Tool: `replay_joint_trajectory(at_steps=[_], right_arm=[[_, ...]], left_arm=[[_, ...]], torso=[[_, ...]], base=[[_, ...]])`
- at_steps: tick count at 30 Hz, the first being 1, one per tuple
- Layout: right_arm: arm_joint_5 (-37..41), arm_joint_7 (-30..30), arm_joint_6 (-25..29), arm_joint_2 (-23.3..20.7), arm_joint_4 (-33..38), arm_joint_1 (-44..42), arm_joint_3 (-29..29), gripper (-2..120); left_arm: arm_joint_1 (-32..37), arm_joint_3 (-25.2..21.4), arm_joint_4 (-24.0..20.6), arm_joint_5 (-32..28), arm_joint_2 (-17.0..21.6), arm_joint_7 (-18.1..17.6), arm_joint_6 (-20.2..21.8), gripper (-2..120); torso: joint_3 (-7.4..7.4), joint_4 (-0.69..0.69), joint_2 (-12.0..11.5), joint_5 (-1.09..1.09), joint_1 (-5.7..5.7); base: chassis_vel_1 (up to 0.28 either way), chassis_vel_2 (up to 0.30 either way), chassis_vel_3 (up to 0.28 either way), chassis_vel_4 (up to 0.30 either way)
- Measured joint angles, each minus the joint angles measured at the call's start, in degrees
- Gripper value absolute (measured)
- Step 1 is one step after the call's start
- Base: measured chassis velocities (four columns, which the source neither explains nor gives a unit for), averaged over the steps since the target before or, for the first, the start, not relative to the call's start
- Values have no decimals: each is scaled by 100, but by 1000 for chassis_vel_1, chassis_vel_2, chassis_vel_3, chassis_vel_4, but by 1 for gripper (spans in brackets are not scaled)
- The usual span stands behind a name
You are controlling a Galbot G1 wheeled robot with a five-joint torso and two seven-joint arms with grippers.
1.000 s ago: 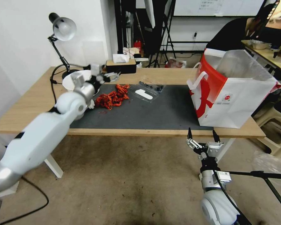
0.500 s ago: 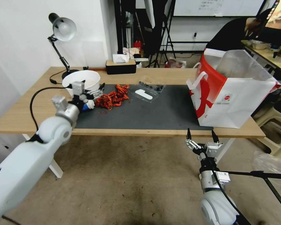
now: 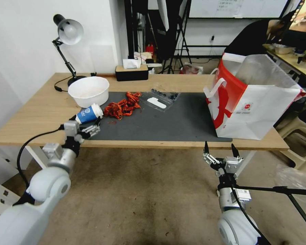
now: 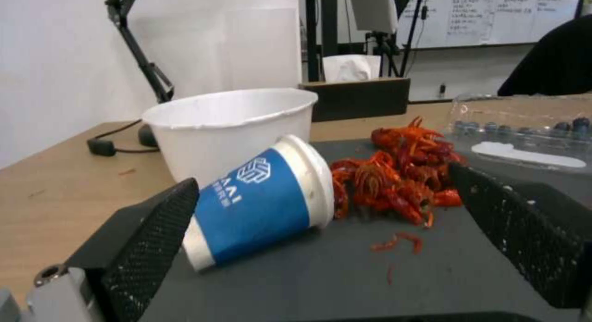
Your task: Pick up the trash from the table and place it into the takeout bag.
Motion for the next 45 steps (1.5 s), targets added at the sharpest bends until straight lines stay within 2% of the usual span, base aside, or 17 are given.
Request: replay_joint_trajectory(at_steps=[12, 22, 30, 36, 37, 42, 45], right_arm=[[12, 10, 7, -39, -29, 0, -13, 100], [17, 12, 25, -27, -54, -9, -26, 100], [12, 12, 30, -22, -54, -12, -28, 100], [-12, 12, 30, -19, -31, -23, -24, 100], [-12, 12, 30, -19, -31, -23, -24, 100], [-12, 12, 22, -51, -25, 5, -32, 100], [-7, 10, 17, -58, -33, 29, -48, 100]], left_arm=[[702, -145, 10, 491, -617, 272, -551, 100], [787, -126, 140, 695, -664, 389, -770, 100], [429, -108, 295, 613, -309, 499, -764, 100], [-71, 43, 502, 147, 253, 603, -433, 100], [-71, 43, 502, 147, 253, 603, -433, 100], [-413, 194, 865, -204, 697, 797, -316, 100], [-605, 283, 1124, -312, 908, 907, -284, 100]], torso=[[1, 0, -1, -1, 0], [0, 0, 0, -1, 0], [0, -1, -1, -1, 0], [1, -1, -1, -2, 1], [1, -1, -1, -2, 1], [1, -2, -1, -2, 1], [1, 3, -1, -1, 0]], base=[[0, 0, 0, 0], [0, 0, 0, 0], [0, 0, 0, 0], [0, 0, 0, 0], [0, 0, 0, 0], [0, 0, 0, 0], [0, 0, 0, 0]])
